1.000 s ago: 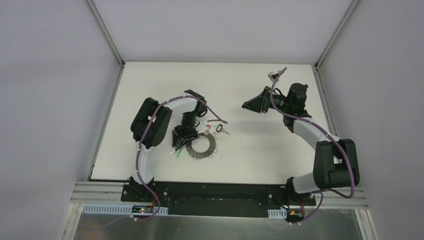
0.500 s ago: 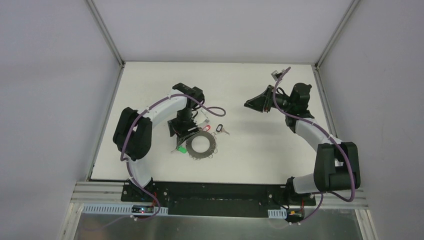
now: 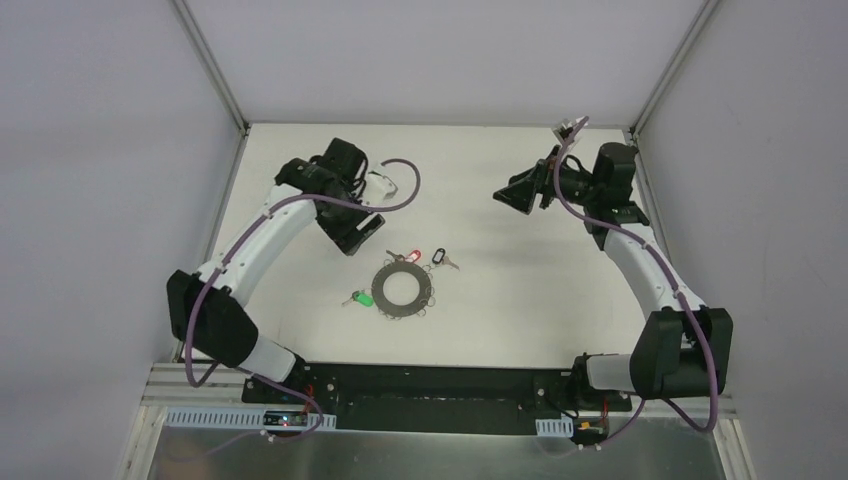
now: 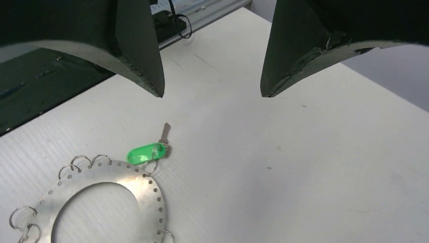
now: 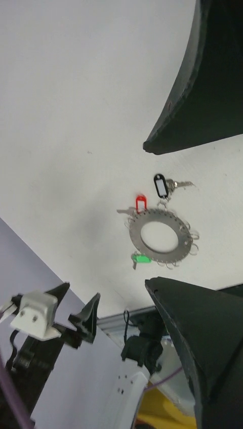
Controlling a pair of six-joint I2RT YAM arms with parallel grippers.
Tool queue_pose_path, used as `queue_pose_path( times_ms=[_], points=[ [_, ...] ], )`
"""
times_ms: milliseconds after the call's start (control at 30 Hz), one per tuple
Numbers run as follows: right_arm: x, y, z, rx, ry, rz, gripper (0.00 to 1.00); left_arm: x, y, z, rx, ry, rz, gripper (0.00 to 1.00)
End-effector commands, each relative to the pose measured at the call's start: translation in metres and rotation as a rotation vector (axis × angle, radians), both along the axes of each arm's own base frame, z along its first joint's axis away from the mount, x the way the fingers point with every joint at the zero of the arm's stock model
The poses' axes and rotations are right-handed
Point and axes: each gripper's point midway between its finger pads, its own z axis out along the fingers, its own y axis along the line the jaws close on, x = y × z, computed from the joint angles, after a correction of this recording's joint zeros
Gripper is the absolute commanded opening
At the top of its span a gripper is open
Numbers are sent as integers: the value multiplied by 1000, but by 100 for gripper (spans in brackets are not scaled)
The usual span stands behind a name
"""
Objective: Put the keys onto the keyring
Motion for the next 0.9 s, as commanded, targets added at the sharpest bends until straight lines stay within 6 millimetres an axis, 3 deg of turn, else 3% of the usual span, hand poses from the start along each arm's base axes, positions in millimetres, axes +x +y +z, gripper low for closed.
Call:
queue_pose_path(
  times_ms=[0,200,300,400,633,767,867],
  points=[
    [12,-15,3,-124,-58,-64,99,23,10,29,-152,-169,129,73],
    [12,-26,-2,-165,2,-146,98,40,35,70,-372,-342,307,77],
    [8,-33,-6,-193,36,-199,98,45,51,91,-451,-484,384,87],
    [13,-49,-12,-241,61,-316,98,41,62,104,-488,-610,432,99],
    [-6,-47,0,-199,76,-322,98,20,91,133,-533,-867,601,99],
    [-12,-46,12,-183,9,-318,98,6,111,138,-496,-910,705,99],
    [-14,-47,17,-164,-20,-334,98,-1,115,136,-507,-906,745,99]
  ],
)
